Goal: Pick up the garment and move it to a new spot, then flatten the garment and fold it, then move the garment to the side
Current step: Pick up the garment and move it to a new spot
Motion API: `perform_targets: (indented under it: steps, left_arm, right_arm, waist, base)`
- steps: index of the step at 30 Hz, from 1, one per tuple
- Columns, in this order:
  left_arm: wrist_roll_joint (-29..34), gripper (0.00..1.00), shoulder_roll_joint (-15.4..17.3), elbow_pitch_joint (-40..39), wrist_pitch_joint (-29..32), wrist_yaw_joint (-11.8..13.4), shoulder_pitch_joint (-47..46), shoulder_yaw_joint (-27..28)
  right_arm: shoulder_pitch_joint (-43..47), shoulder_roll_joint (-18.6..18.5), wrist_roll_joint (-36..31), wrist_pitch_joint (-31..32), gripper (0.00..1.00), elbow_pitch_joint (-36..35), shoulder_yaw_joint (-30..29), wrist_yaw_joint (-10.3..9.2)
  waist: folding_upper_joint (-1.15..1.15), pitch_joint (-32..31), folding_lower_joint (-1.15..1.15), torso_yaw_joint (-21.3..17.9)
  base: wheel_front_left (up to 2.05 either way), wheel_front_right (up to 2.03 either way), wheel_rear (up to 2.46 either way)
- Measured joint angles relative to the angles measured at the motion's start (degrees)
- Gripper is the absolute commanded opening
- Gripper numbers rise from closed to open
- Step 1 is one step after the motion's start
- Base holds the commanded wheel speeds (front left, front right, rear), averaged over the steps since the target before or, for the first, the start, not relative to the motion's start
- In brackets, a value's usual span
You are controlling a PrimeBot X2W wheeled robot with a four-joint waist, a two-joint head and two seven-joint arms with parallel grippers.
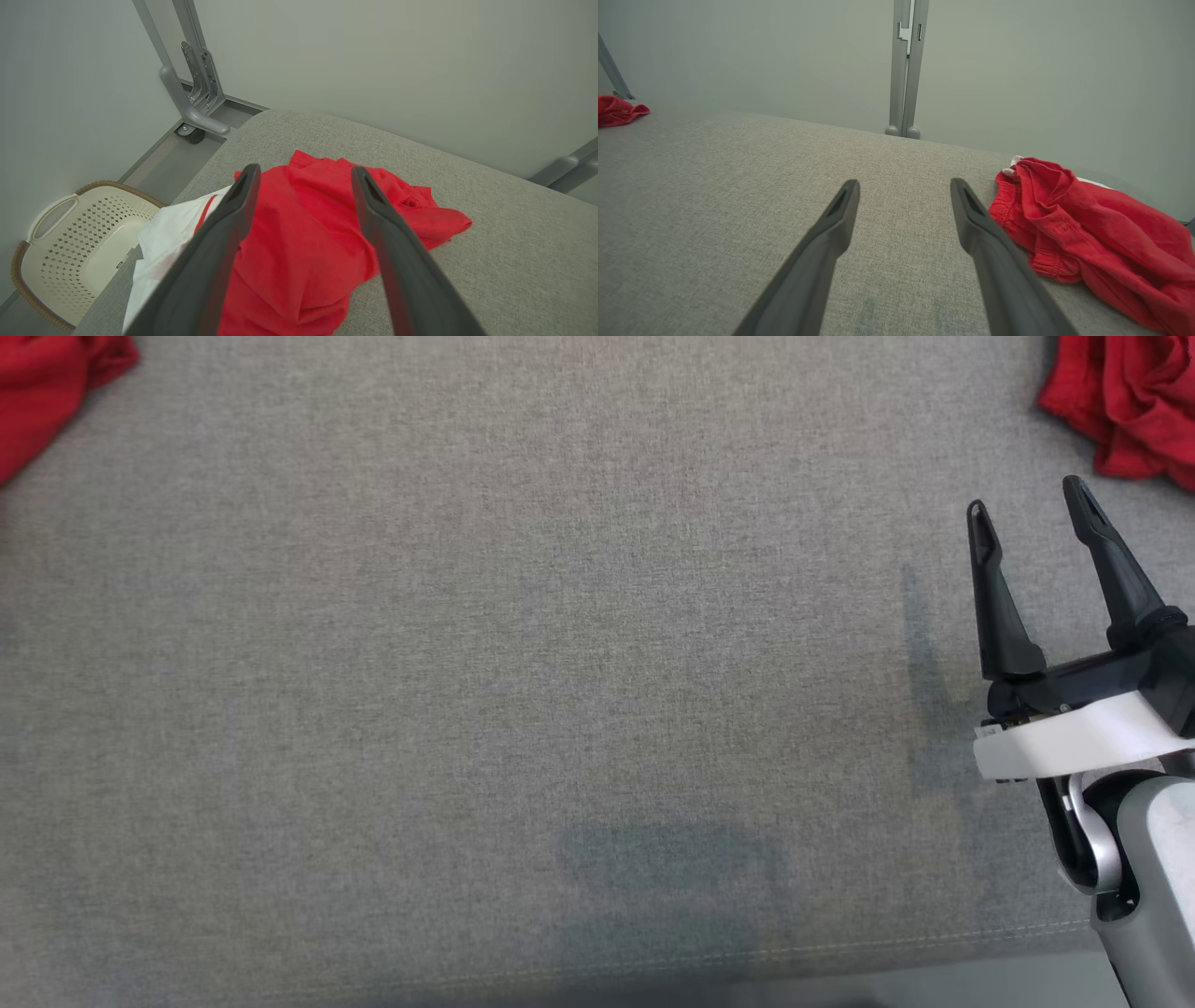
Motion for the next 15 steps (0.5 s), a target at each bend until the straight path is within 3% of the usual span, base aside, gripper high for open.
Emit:
perform_targets:
  steps: [15]
  left_arm:
    - [4.8,1.00,-2.0,9.2,-3.5,0.1,-1.7,-0.6]
  right_arm:
    - [-1.3,-0.3,-0.3,0.0,1.00,-1.3,-1.3,-0.01]
  waist:
    - [0.00,8.9,0.00,-2.0]
  base:
    - [0.00,0.00,0.00]
